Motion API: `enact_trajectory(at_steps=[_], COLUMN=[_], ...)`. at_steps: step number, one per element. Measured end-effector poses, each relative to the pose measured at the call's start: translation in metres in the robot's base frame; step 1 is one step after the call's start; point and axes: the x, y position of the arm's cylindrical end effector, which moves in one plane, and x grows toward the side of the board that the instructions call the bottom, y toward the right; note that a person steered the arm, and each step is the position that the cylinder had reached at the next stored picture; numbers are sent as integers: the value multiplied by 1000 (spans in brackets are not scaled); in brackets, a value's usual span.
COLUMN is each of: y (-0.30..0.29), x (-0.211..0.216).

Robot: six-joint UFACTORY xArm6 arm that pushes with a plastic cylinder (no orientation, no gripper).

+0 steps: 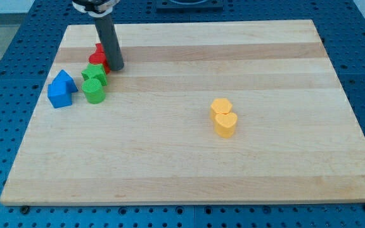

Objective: Move the red circle towards top left corner

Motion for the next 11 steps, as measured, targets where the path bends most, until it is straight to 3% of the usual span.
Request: enact_trajectory(at_steps=[7, 11], y=[-73, -81], x=[21, -21])
